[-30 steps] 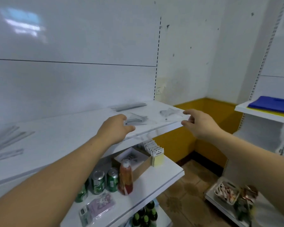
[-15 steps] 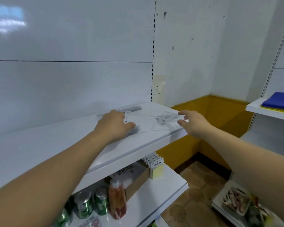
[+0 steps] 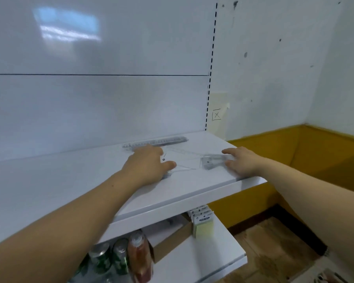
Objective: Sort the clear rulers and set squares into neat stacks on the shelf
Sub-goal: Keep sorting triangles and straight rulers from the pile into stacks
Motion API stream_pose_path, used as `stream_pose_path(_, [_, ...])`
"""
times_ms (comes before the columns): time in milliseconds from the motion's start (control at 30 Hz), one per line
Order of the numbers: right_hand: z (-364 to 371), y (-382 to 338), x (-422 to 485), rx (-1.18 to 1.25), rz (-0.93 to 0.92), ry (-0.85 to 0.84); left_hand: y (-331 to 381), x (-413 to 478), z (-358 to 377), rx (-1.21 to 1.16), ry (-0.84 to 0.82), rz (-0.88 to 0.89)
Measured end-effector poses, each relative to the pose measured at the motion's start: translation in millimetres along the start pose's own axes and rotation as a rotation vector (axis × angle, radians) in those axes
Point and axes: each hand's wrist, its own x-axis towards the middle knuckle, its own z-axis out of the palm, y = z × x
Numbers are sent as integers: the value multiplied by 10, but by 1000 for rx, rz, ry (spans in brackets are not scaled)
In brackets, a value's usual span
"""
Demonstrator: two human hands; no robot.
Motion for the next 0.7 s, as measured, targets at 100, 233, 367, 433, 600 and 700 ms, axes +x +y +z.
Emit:
stream_pose_path(100, [0,118,-22,89,-5,30,202,27,40,57,-1,-5])
stream_pose_path(233, [22,373,-153,-26,-13,160,541,54,128,138,15,38])
stream_pose_path(367, [179,567,-191,-75,51,137,878,159,338,115,-22,42])
stream_pose_path(433, [289,594,-213,19,55,165,995,244,458,96,-37,26])
stream_pose_path(600, [419,580,-241,56,42,306,1062,430,667,110,-22,-43])
stream_pose_path(700, [437,573,-247,54,44,332,1001,498,732,99,-26,-90])
